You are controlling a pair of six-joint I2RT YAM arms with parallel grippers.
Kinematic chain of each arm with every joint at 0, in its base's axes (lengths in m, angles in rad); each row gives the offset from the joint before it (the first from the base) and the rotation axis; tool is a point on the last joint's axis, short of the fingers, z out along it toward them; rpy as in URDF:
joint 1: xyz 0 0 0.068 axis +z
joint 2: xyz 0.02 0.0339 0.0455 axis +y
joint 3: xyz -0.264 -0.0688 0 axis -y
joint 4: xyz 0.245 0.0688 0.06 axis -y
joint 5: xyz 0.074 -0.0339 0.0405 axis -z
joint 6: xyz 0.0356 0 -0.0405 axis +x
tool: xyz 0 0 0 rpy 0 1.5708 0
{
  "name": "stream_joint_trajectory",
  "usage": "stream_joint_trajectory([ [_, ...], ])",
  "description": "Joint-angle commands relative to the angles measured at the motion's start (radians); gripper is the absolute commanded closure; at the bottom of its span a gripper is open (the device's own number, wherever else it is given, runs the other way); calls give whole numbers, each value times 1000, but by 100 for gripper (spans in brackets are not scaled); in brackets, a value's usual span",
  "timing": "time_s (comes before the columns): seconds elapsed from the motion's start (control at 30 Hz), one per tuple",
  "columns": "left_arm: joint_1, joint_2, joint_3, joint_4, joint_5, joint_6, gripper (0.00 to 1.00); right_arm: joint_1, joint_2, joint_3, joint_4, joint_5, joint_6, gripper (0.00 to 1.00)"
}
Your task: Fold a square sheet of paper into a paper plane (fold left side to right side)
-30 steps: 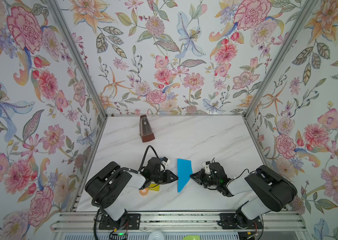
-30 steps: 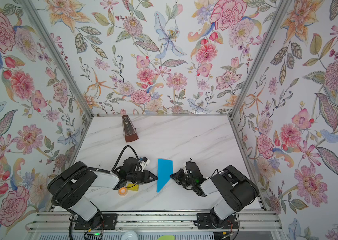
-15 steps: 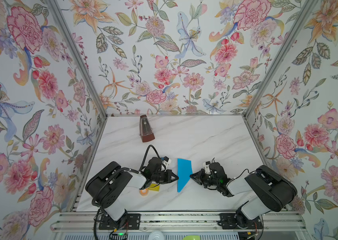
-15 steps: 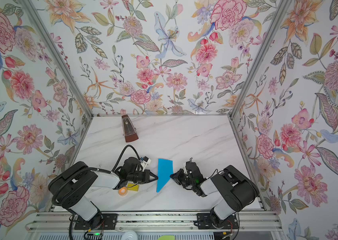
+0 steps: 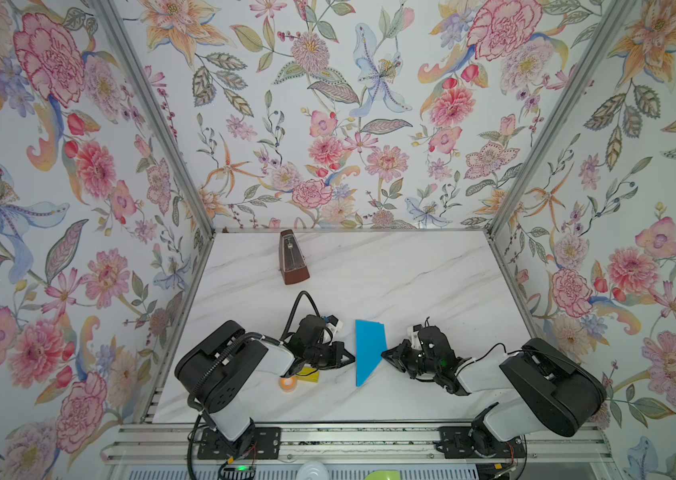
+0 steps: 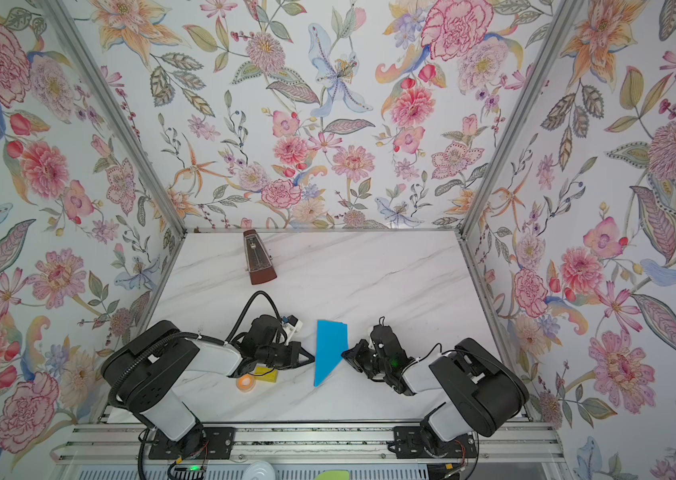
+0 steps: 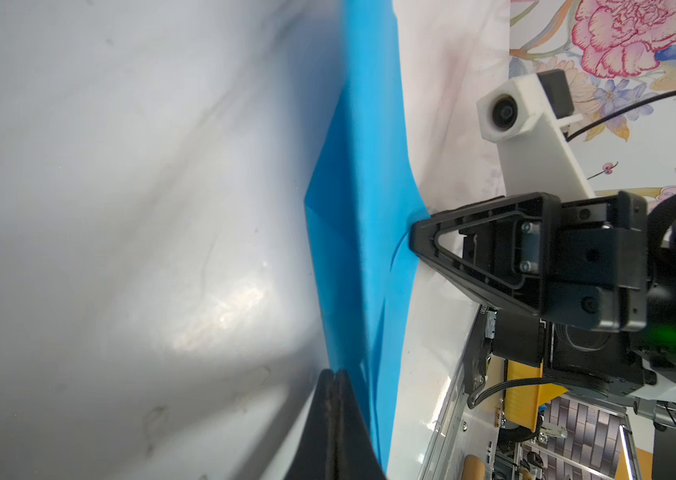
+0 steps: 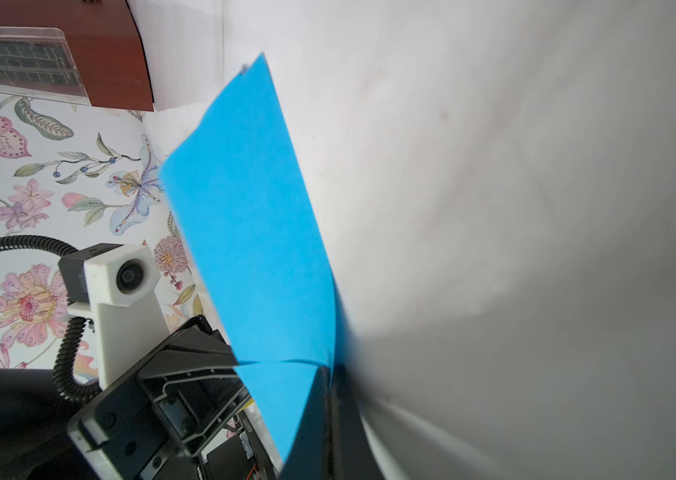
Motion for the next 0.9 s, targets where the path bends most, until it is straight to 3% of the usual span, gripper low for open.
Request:
stream_joint_trajectory([
  [0.0, -8, 20, 31, -19, -5, 34, 100, 25, -57, 39, -194, 71, -48, 100],
  [0.23, -8, 26, 48, -38, 8, 51, 100, 83, -134, 190, -554, 194, -155, 100],
  [0.4, -7, -3, 34, -41, -24, 33, 96, 101, -124, 226, -601, 217, -163, 100],
  [0.63, 3, -142, -1, -111, -98, 26, 80, 103, -123, 207, -574, 218, -143, 100],
  [0.8, -10, -160, 7, -70, -38, 22, 57, 103, -121, 207, -569, 216, -143, 100],
  [0.87, -24, -140, 22, -65, -22, 24, 54, 103, -118, 205, -563, 214, -140, 100],
])
